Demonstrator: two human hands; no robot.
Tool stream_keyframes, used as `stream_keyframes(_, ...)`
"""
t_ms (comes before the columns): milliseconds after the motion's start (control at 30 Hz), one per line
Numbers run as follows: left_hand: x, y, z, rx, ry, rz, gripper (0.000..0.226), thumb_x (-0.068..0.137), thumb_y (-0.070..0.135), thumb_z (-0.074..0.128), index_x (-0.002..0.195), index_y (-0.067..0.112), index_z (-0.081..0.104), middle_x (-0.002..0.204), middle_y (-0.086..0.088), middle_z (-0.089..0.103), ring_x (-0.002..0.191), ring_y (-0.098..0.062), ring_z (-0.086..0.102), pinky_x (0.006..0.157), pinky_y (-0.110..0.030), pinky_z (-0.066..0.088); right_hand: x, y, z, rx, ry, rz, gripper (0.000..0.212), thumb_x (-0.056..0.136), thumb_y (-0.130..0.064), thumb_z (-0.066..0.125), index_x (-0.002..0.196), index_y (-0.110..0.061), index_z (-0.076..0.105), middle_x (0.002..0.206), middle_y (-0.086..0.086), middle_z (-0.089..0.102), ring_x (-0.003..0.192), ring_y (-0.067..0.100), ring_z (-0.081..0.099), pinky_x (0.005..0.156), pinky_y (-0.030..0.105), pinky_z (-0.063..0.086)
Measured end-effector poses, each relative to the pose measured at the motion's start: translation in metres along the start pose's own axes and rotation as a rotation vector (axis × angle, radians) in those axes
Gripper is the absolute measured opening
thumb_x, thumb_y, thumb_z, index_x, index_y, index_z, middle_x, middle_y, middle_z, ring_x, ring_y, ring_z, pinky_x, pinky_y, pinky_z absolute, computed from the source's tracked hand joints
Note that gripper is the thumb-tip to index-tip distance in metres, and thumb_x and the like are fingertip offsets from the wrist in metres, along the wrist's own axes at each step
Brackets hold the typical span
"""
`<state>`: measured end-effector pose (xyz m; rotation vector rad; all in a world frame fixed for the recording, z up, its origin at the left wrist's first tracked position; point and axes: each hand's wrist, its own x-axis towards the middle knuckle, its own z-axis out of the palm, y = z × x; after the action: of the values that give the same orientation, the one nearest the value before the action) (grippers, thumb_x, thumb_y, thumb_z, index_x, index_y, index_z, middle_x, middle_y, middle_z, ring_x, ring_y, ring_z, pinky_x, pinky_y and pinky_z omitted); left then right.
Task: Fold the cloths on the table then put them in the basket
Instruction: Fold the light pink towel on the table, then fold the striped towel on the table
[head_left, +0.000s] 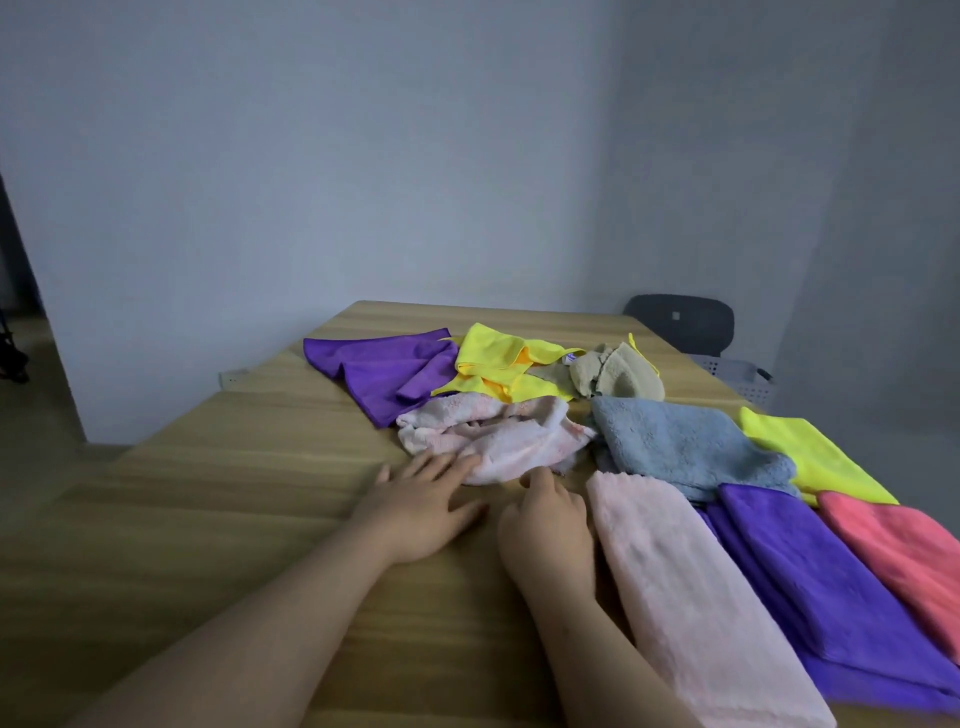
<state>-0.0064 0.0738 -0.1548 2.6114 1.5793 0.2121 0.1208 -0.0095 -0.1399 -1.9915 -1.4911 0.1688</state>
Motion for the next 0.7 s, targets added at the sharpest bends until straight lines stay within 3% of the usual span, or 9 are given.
stream_keyframes(200, -0.018, 0.002, -0.001, -0.011, -0.008, -0.029, 0.055, 0.090, 0.063, 0.028, 0.141, 0.045, 0.021, 0.149, 0.017, 0.019, 0.141, -0.010, 0.014, 0.111, -0.056, 0.006, -0.002, 0.003, -0.001, 0.064, 0.026, 0.009, 0.035, 0.087, -0.009, 0.040, 0.122, -0.014, 0.047, 0.124, 0.007, 0.055, 0.116, 0.025, 0.044, 0.090, 0.031, 0.035)
stream_keyframes(333, -0.060, -0.005, -0.003, -0.001, 0.000, -0.019, 0.055, 0.088, 0.065, 0.027, 0.140, 0.046, 0.021, 0.148, 0.018, 0.019, 0.140, -0.009, 0.015, 0.111, -0.060, 0.006, -0.020, 0.003, -0.013, 0.213, 0.063, 0.027, 0.034, 0.087, -0.003, 0.042, 0.118, -0.010, 0.053, 0.118, 0.012, 0.060, 0.111, 0.026, 0.052, 0.084, 0.030, 0.039)
stream_keyframes(533, -0.132, -0.021, -0.012, -0.016, -0.008, -0.035, 0.054, 0.087, 0.067, 0.026, 0.138, 0.048, 0.023, 0.148, 0.020, 0.018, 0.140, -0.007, 0.017, 0.111, -0.057, 0.007, -0.066, 0.001, -0.025, 0.220, 0.055, -0.020, 0.041, 0.088, -0.003, 0.043, 0.128, -0.011, 0.051, 0.127, 0.007, 0.056, 0.118, 0.022, 0.049, 0.091, 0.028, 0.038)
stream_keyframes(633, -0.165, -0.023, -0.023, -0.134, 0.059, -0.108, 0.034, 0.088, 0.064, 0.029, 0.113, 0.047, 0.045, 0.135, 0.023, 0.038, 0.129, -0.003, 0.034, 0.112, -0.054, 0.009, -0.088, -0.001, -0.030, 0.202, 0.029, -0.039, 0.036, 0.090, -0.007, 0.043, 0.124, -0.013, 0.052, 0.117, 0.006, 0.060, 0.105, 0.022, 0.055, 0.078, 0.027, 0.039)
stream_keyframes(700, -0.185, -0.025, -0.030, -0.187, 0.194, -0.243, 0.035, 0.090, 0.060, 0.029, 0.093, 0.035, 0.053, 0.116, 0.017, 0.056, 0.112, -0.008, 0.050, 0.108, -0.047, 0.022, -0.101, -0.003, -0.035, 0.223, -0.009, -0.030, 0.031, 0.090, -0.008, 0.044, 0.118, -0.017, 0.054, 0.112, 0.004, 0.062, 0.099, 0.019, 0.056, 0.075, 0.026, 0.040)
